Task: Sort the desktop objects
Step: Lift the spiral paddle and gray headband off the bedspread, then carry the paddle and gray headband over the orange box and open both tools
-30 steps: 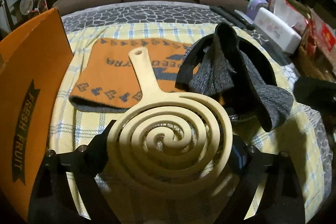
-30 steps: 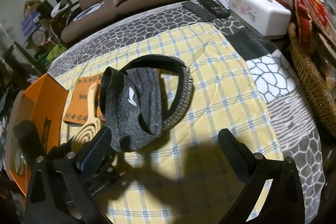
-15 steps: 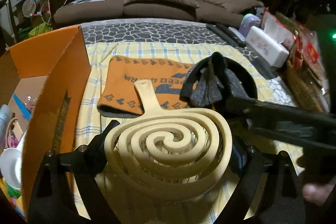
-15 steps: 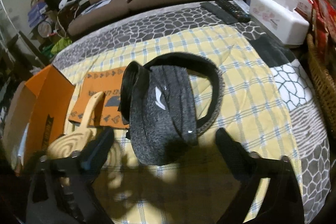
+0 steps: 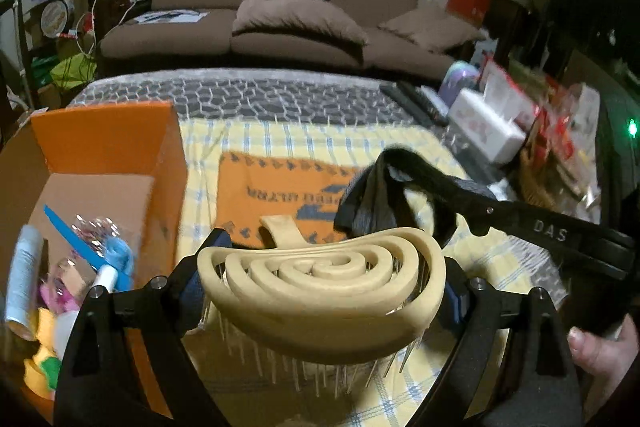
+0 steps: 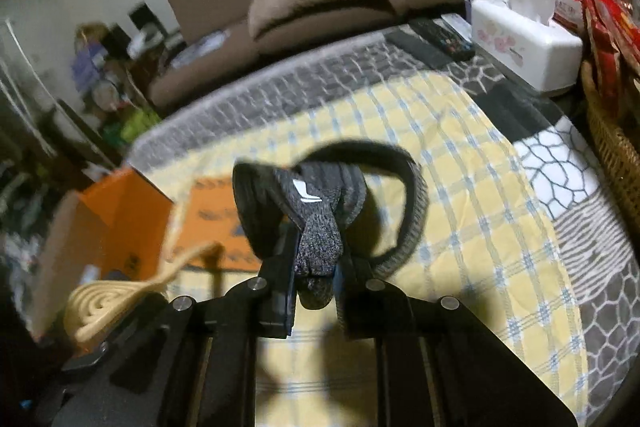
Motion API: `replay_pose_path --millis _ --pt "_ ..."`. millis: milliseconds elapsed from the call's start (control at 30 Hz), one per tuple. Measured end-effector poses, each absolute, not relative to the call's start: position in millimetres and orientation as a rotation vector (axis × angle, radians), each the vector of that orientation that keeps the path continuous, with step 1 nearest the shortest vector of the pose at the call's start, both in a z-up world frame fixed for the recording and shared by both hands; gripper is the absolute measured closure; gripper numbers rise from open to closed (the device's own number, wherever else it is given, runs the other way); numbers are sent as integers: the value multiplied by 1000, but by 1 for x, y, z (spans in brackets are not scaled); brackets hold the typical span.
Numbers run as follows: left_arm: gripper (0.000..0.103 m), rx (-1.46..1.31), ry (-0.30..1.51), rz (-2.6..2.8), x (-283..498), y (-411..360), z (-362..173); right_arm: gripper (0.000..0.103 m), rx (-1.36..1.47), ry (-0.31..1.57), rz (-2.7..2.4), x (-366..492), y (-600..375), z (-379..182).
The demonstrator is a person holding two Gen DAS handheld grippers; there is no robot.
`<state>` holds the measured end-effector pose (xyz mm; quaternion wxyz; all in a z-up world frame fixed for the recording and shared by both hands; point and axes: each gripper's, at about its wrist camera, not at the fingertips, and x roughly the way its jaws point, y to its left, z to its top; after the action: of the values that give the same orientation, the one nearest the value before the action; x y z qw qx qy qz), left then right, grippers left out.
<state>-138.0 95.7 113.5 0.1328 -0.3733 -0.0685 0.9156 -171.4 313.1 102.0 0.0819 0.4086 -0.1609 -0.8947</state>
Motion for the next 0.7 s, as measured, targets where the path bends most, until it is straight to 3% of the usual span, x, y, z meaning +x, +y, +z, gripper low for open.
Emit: replay_pose_path --millis 333,700 --pt "15 -955 -284 2724 -117 25 175 89 957 -466 -2631 -153 275 176" --pt "15 -940 -353 2827 -102 -69 189 89 800 -429 -2546 -134 209 228"
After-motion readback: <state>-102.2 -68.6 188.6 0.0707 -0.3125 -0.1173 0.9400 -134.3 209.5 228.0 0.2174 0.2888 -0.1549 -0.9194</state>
